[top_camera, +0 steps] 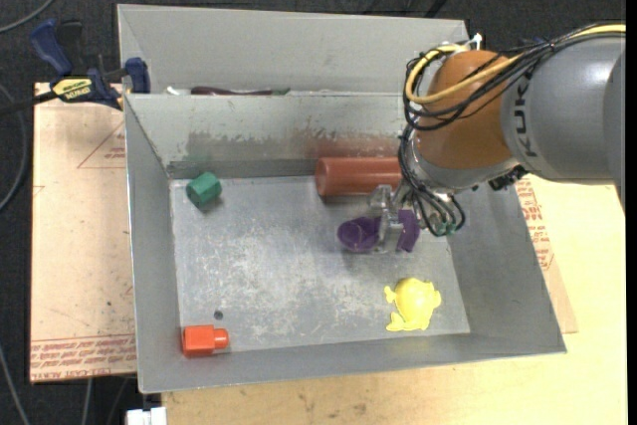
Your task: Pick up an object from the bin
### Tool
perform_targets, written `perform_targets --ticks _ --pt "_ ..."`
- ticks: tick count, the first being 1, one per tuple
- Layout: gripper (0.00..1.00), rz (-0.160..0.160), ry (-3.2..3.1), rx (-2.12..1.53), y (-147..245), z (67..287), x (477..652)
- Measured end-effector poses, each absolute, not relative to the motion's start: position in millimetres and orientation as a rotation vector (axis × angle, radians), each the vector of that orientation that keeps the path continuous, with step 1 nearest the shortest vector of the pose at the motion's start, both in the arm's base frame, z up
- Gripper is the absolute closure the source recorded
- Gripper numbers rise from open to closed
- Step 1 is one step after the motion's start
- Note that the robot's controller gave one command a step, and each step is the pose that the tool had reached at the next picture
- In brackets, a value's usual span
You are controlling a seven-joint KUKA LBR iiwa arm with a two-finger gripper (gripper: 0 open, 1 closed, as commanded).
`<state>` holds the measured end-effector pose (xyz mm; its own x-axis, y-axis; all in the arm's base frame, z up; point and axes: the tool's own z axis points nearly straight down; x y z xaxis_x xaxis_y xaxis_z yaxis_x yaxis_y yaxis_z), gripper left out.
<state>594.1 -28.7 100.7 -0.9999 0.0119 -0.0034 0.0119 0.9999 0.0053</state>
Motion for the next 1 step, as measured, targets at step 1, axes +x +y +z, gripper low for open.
perform_targets --ticks 1 --pt "1.0 0.008 3.139 0.019 -28.6 122.6 593.5"
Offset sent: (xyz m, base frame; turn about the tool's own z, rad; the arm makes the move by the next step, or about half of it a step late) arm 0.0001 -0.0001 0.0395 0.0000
